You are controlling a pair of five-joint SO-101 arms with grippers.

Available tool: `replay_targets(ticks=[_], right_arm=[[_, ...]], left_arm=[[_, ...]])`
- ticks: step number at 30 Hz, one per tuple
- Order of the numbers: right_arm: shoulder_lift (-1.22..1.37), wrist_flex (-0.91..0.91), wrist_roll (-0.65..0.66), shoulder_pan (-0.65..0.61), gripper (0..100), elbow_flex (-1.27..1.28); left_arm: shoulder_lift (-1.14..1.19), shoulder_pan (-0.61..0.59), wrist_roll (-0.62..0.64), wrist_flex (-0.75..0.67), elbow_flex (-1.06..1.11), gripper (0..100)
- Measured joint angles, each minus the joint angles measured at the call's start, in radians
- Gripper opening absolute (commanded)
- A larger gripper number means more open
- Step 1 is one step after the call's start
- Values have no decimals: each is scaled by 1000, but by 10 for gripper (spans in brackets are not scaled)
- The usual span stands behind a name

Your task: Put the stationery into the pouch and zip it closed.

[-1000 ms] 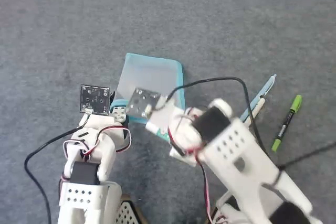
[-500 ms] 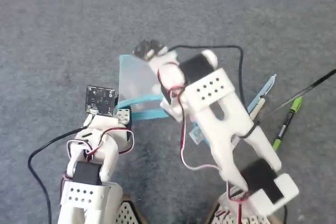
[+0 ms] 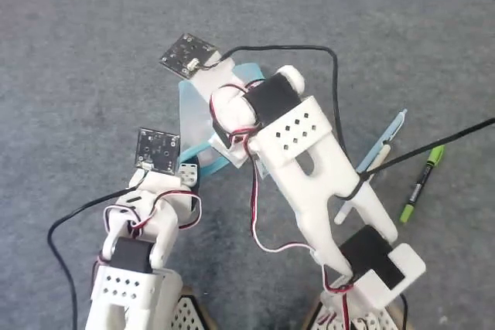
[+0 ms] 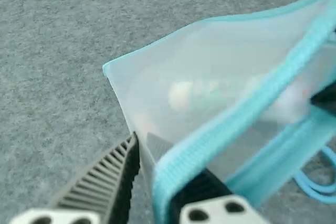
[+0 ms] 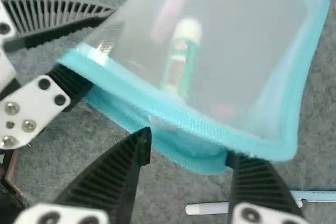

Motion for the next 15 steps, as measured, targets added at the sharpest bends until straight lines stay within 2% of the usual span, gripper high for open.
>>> replay_targets(ticks=[7, 11, 15], right_arm=[[-118, 0, 0, 29, 270, 0], [-264, 0, 2, 235, 270, 68], [-292, 0, 5, 523, 270, 247]], left_arm=[[0, 14, -2, -2, 2, 12], [0, 23, -11, -2, 3, 12], [0, 28, -11, -2, 3, 12]])
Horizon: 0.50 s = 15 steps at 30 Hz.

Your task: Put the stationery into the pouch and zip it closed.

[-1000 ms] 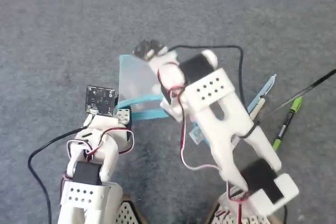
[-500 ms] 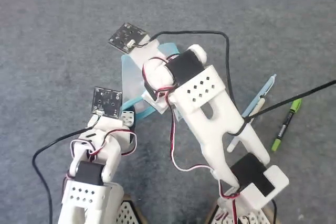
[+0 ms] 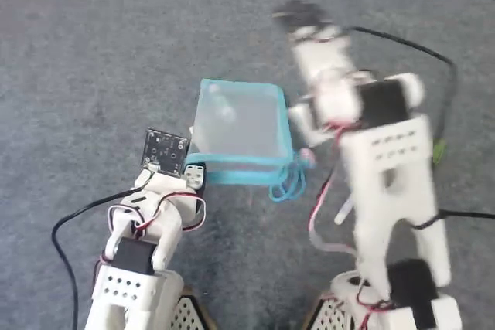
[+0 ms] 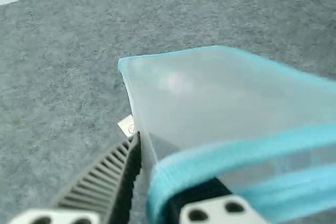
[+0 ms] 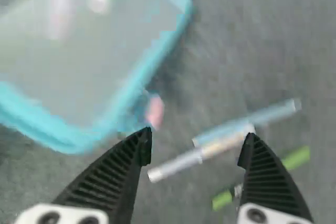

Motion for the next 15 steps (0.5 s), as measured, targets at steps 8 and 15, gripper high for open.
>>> replay_targets(ticks=[8, 15], right_arm=[[0, -146, 0, 476, 270, 310], [58, -382, 0, 537, 270, 575]], left_arm=[[0, 0, 0, 0, 0, 12], [0, 0, 0, 0, 0, 12]])
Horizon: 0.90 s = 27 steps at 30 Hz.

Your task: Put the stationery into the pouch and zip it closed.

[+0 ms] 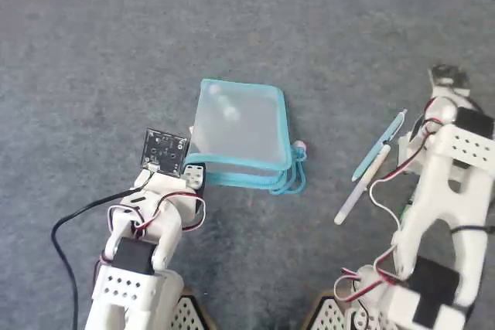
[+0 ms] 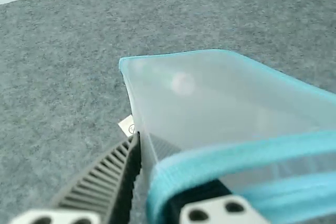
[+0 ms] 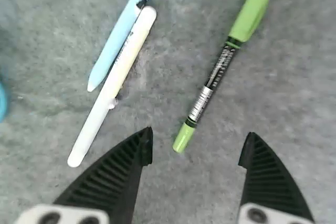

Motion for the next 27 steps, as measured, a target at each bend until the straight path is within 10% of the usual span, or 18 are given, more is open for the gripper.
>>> replay_targets(ticks=[15, 21, 27], right_arm=[[396, -178, 0, 6, 262, 5], [407, -183, 0, 17, 14, -11], [407, -184, 52, 31, 7, -9]], left_arm=[[0, 0, -2, 0, 0, 12], [0, 0, -2, 0, 0, 12], [0, 0, -2, 0, 0, 12]])
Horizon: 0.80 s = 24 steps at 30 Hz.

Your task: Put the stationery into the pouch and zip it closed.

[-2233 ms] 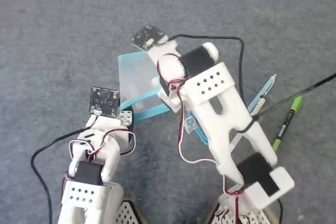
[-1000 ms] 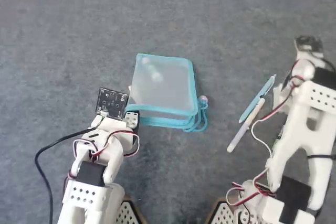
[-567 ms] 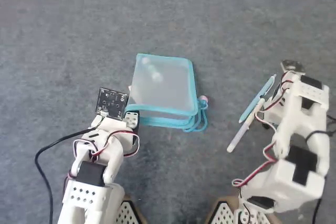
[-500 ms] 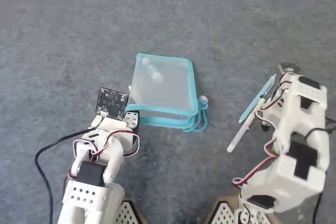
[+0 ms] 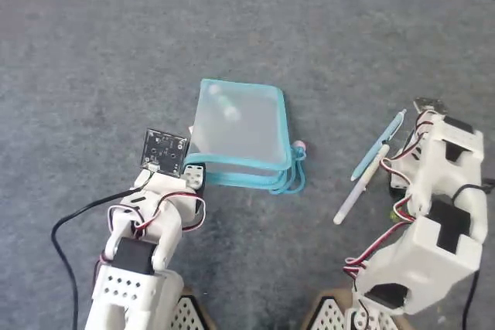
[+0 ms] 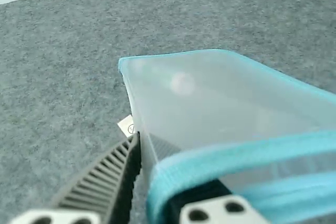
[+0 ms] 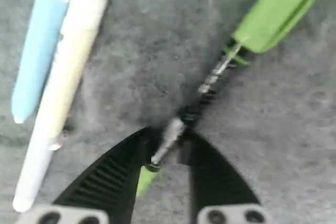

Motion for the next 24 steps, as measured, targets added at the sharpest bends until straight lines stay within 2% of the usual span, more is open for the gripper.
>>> replay_targets(ticks=[6, 11, 18, 24], right_arm=[[-83, 135, 18, -28, 7, -49], [-290, 299, 21, -158, 7, -129], [-577, 545, 21, -497, 6, -213], [-666, 563, 23, -816, 6, -196]], left_arm=[[0, 0, 0, 0, 0, 12], [0, 0, 0, 0, 0, 12], [0, 0, 0, 0, 0, 12], [0, 0, 0, 0, 0, 12]])
